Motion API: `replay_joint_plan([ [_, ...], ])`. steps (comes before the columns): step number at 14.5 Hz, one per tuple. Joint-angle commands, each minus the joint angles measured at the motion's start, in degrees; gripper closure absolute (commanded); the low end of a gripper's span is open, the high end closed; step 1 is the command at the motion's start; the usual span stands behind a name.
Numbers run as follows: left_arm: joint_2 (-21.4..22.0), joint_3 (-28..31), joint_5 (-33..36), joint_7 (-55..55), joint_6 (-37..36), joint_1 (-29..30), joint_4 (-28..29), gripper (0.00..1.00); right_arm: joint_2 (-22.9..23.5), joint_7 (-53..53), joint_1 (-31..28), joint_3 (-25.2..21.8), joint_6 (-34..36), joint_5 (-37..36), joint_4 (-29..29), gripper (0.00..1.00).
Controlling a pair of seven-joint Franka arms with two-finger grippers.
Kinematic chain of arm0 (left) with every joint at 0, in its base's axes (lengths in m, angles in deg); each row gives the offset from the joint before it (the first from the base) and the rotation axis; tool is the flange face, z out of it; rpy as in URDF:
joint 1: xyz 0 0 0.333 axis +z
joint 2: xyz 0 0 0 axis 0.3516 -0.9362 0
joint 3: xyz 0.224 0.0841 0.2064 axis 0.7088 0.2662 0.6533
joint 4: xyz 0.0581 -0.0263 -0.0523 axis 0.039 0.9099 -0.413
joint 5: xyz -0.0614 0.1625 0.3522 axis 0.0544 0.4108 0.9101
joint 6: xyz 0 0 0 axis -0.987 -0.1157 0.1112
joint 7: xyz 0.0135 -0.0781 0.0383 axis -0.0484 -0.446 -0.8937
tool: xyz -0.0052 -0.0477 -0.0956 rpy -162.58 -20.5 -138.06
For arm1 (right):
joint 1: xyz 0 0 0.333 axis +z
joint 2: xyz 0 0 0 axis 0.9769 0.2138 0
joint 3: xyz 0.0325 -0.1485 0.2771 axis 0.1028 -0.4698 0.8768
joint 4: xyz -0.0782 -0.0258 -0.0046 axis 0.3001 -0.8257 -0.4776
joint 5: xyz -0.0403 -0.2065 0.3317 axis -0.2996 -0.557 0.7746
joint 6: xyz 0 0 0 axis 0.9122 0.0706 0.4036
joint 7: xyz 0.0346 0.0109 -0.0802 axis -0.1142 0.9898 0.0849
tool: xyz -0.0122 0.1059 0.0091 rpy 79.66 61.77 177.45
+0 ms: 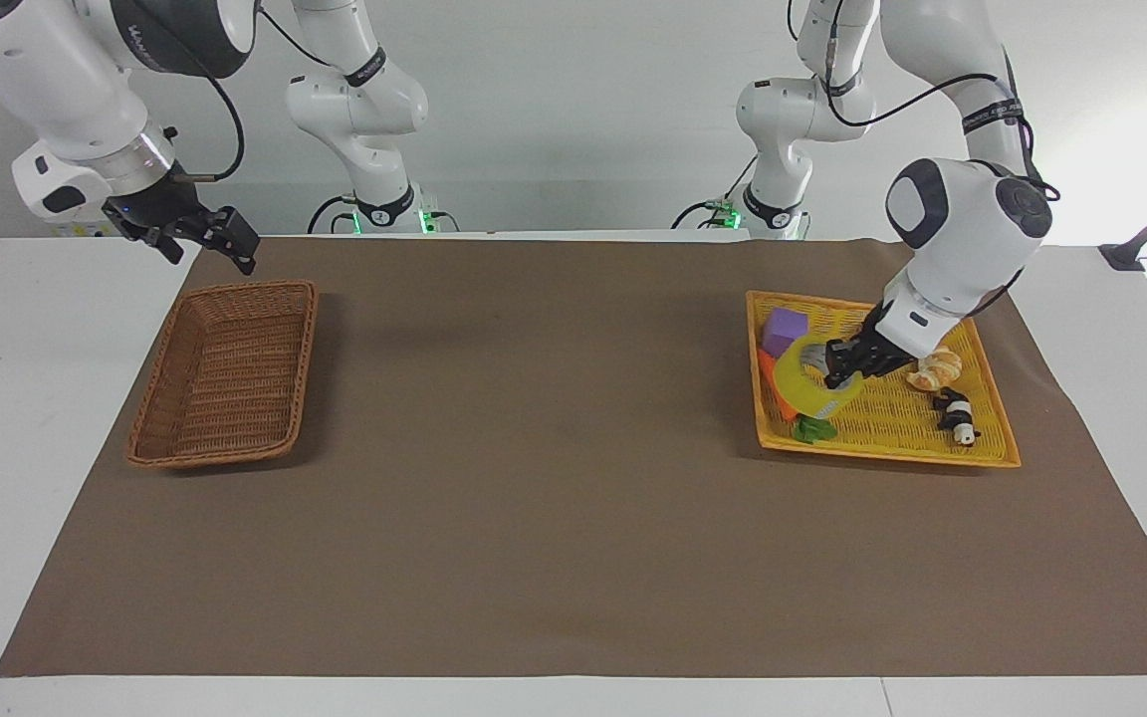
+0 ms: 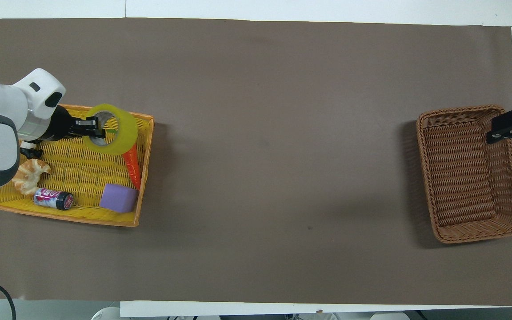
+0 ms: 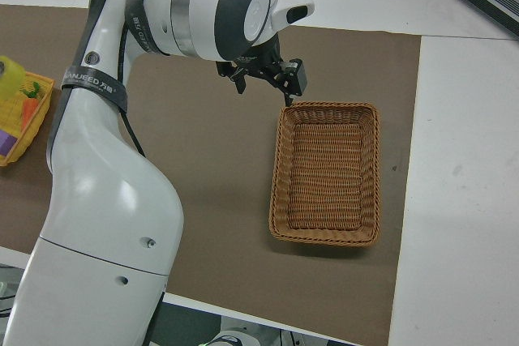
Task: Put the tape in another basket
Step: 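Lift the tape roll with the left gripper while the right gripper approaches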
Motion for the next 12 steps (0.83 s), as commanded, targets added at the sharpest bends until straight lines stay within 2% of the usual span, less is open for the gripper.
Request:
replay_joint_plan([
  [1, -1.3, 0.6, -2.0, -10.8, -2.1, -5.0, -5.0, 1.0, -1.5, -0.6, -0.4, 0.3, 3.7, 0.0, 1.4, 0.01],
  [4, -1.3, 0.6, -4.3, -17.7, -1.4, -10.3, -5.7, 1.0, -1.7, -2.0, -0.9, 0.3, 4.6, 0.0, 1.4, 0.01],
  [6, -1.3, 0.6, -4.7, -21.9, -1.2, -13.6, -6.7, 1.0, -2.8, -10.1, -1.0, 0.2, 5.2, 0.6, 2.3, 0.01],
  [7, -1.3, 0.7, -4.7, -24.0, -0.6, -16.0, -7.2, 1.0, -2.8, -13.7, -2.0, 0.0, 5.0, 4.7, 2.7, 0.01],
  [9, -1.3, 0.6, -4.7, -26.4, 0.6, -16.7, -8.0, 0.99, -3.2, -17.3, -4.7, -0.1, 2.0, 16.6, 4.7, 0.01],
  [12, -1.3, 0.6, -4.7, -28.5, 2.6, -16.7, -8.6, 1.0, -5.2, -17.1, -3.0, 0.4, -4.0, 27.3, 9.8, 0.01],
])
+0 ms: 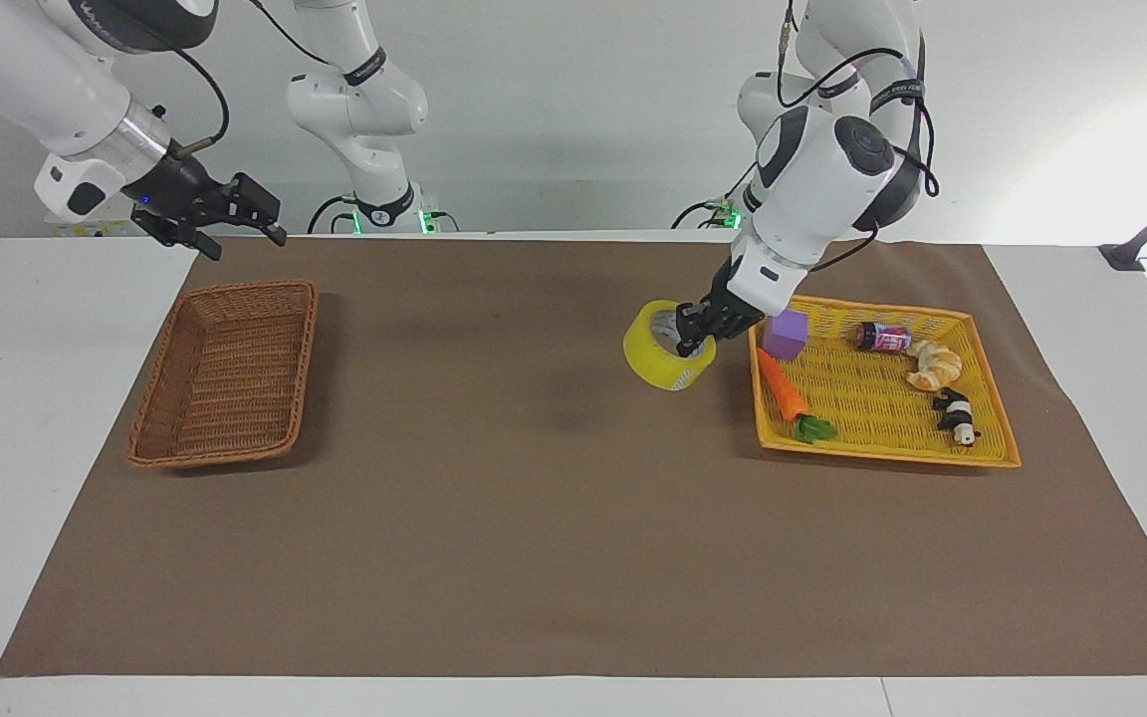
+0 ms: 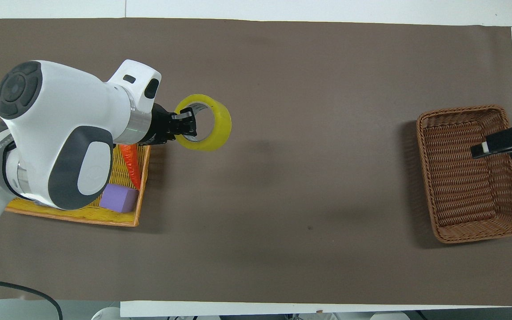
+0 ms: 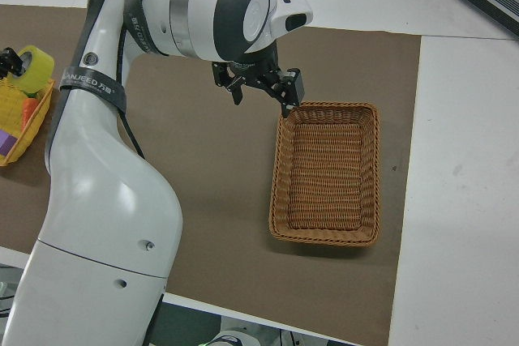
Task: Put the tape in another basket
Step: 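Lift the tape roll with the left gripper while the right gripper approaches, then reach the right gripper to the tape roll's rim and close on it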
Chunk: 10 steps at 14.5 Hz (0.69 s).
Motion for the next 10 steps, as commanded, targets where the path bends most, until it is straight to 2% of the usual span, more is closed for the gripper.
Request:
replay_joint_plan([
  [1, -0.7, 0.9, -0.9, -1.3, 0.7, -0.4, -1.6, 1.0, -4.2, -1.0, 2.6, 0.9, -6.8, 7.9, 7.9, 0.01],
  [3, -0.7, 0.8, -0.9, -1.2, 0.7, -0.4, -1.6, 1.0, -4.7, -0.7, 8.0, 1.0, -15.3, 10.8, 10.2, 0.01],
  [7, -0.7, 0.8, -0.9, -1.0, 0.7, -0.3, -1.4, 0.99, -0.8, -1.3, 11.9, 1.0, -21.5, 30.8, 12.3, 0.01],
  [10, -0.7, 0.8, -0.9, -1.0, 0.6, -0.2, -1.3, 0.99, 3.5, -1.4, 19.2, 1.1, -32.0, 40.1, 12.1, 0.01],
])
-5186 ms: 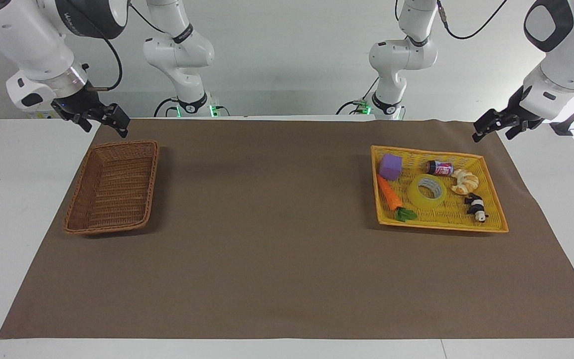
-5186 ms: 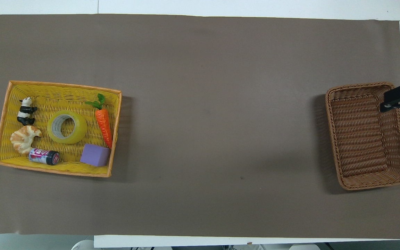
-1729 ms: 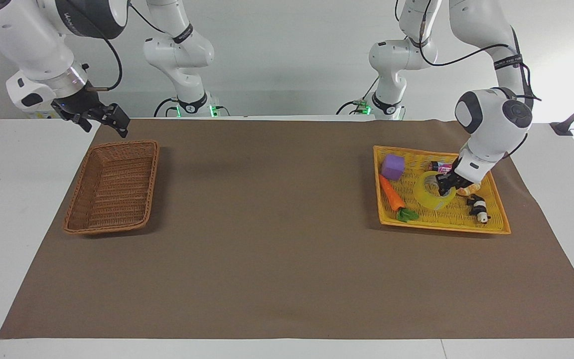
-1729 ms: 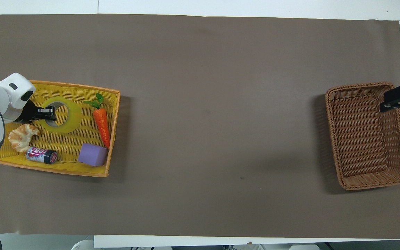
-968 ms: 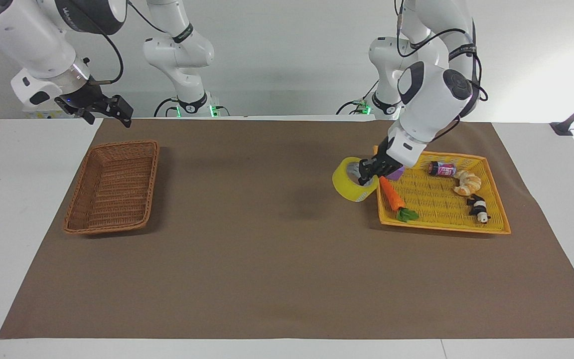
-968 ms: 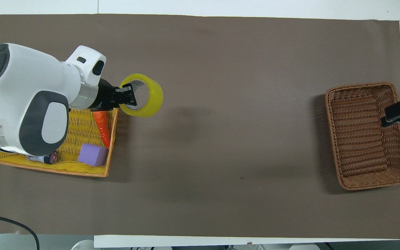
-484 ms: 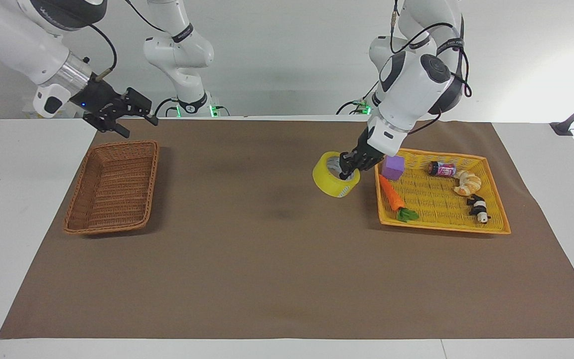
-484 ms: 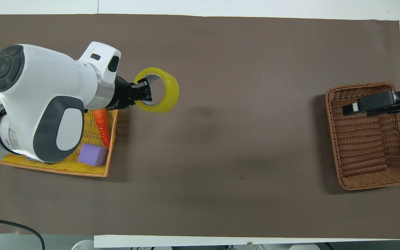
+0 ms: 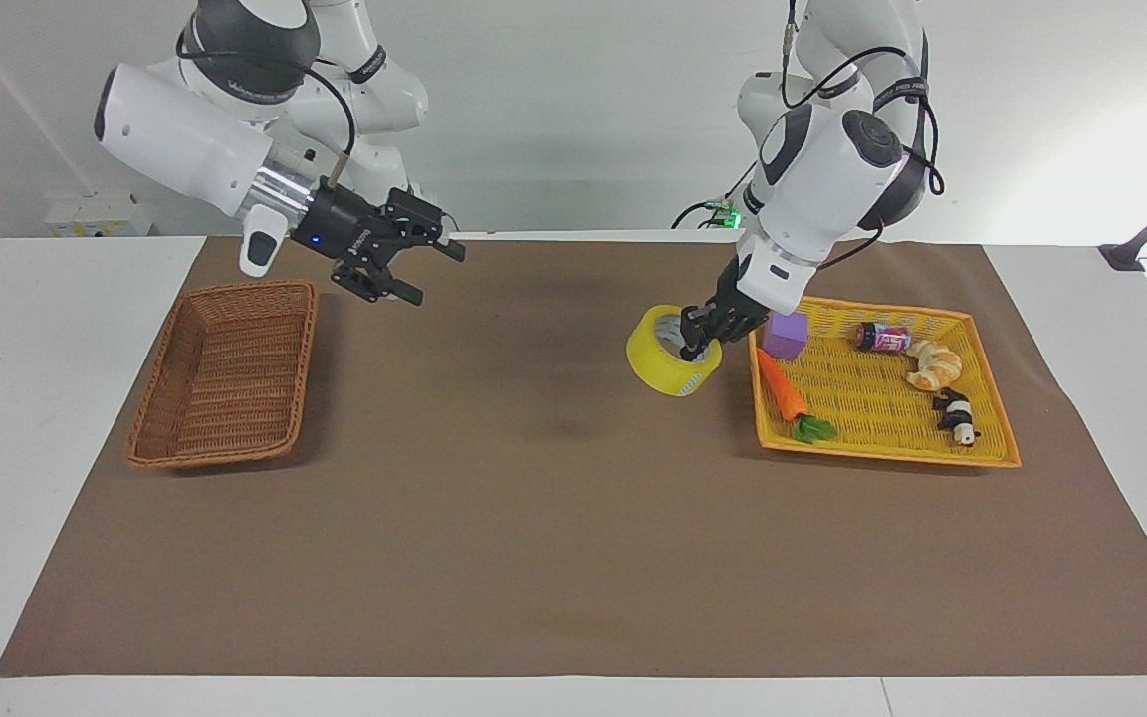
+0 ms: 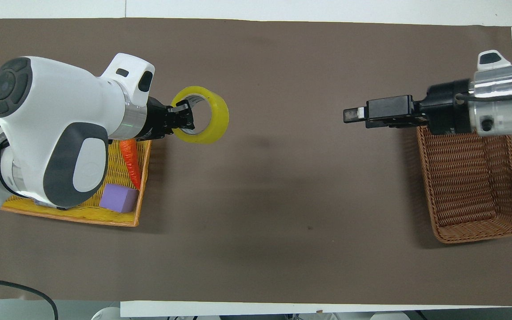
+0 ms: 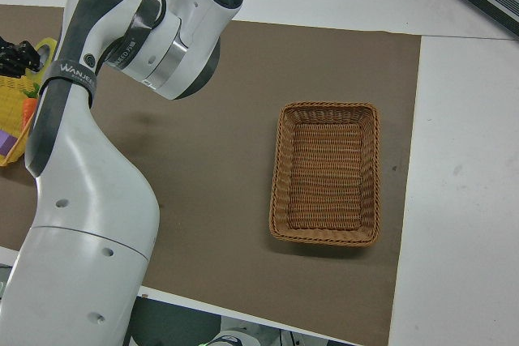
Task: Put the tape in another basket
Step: 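Reach the right gripper to the tape roll's rim and close on it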
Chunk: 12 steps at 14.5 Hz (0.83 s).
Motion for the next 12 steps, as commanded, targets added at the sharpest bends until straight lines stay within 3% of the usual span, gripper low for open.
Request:
replay_joint_plan([
  [1, -0.4, 0.4, -0.9, -0.3, 0.3, -0.2, -1.0, 0.99, 4.6, -1.3, 6.7, -0.2, -9.4, 6.6, -0.2, 0.01],
  [5, -0.4, 0.4, -0.9, -0.3, -0.3, 0.2, -0.8, 0.98, 11.7, -1.7, 14.4, -0.2, -17.3, 13.4, -3.5, 0.01],
  [12, -0.3, 0.5, -0.9, -0.3, 0.0, 0.3, -0.5, 0.98, 14.5, -1.1, 19.6, -0.1, -22.5, 22.0, -4.6, 0.01],
])
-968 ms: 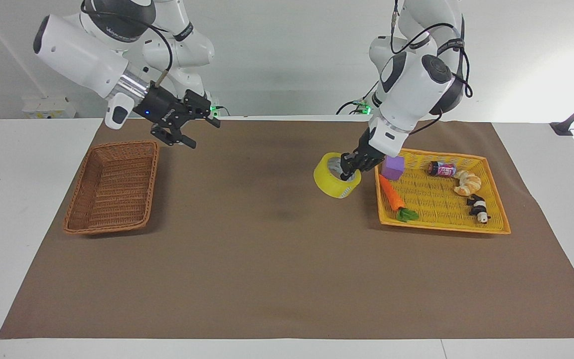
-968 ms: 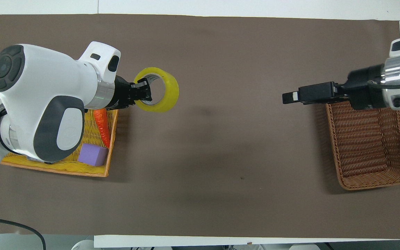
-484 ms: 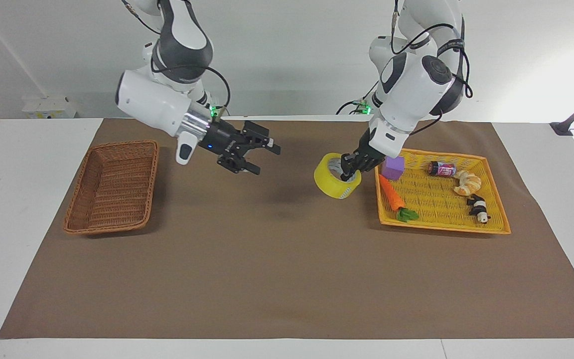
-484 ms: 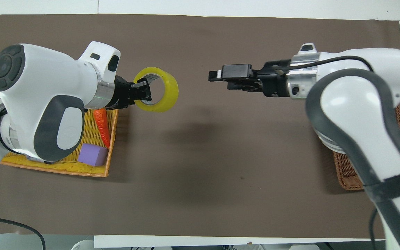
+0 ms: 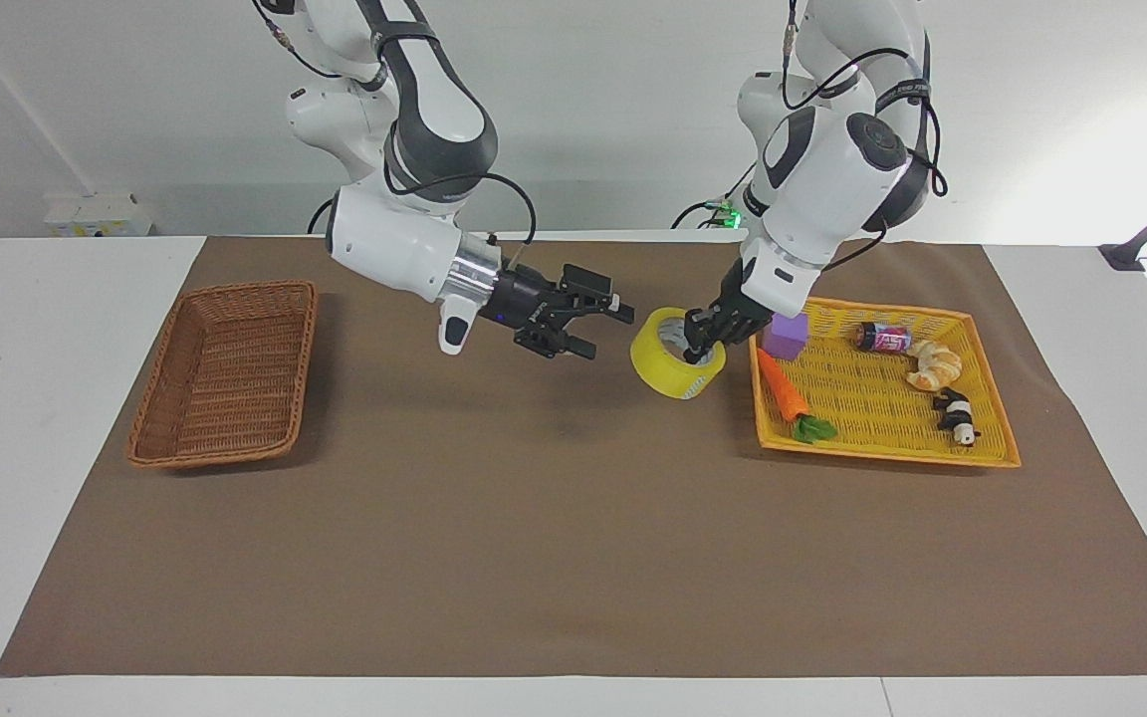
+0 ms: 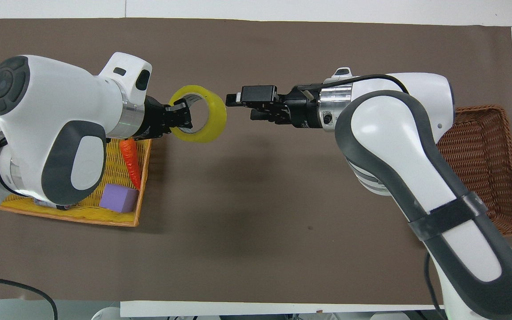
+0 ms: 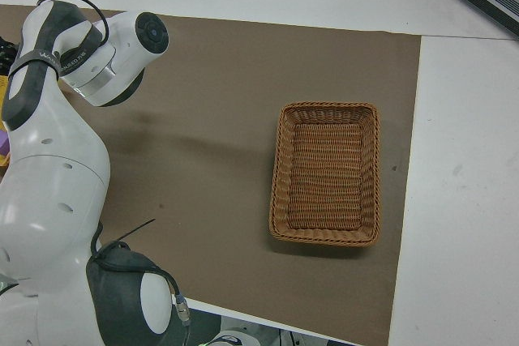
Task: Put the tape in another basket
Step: 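Reach the right gripper to the tape roll's rim and close on it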
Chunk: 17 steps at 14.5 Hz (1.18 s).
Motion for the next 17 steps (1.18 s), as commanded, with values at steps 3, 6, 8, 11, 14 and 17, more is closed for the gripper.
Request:
replay_joint_plan([
  [3, -0.1, 0.1, -0.9, -0.3, -0.1, 0.2, -0.5, 0.98, 3.8, -1.2, 1.5, -0.2, -1.7, 1.5, -3.6, 0.01],
  [6, -0.2, 0.1, -0.9, -0.1, 0.5, 0.2, -0.5, 0.98, 5.2, -1.6, 1.6, -0.2, -1.8, 1.4, -5.1, 0.01],
  [8, -0.1, 0.1, -0.9, -0.1, 0.3, 0.2, -0.4, 0.98, 6.0, -2.1, 1.8, -0.2, -1.8, 1.5, -5.6, 0.01],
  [11, -0.1, 0.1, -0.9, -0.1, 0.3, 0.2, -0.3, 0.98, 6.2, -2.1, 2.3, -0.1, -2.5, 1.8, -5.6, 0.01],
  [14, -0.1, 0.1, -0.9, -0.1, 0.4, 0.2, -0.3, 0.98, 6.5, -2.1, 2.9, -0.1, -2.5, 1.8, -5.6, 0.01],
  [17, -0.1, 0.1, -0.9, -0.1, 0.4, 0.2, -0.3, 0.98, 6.5, -2.0, 3.6, -0.1, -2.5, 1.7, -5.5, 0.01],
])
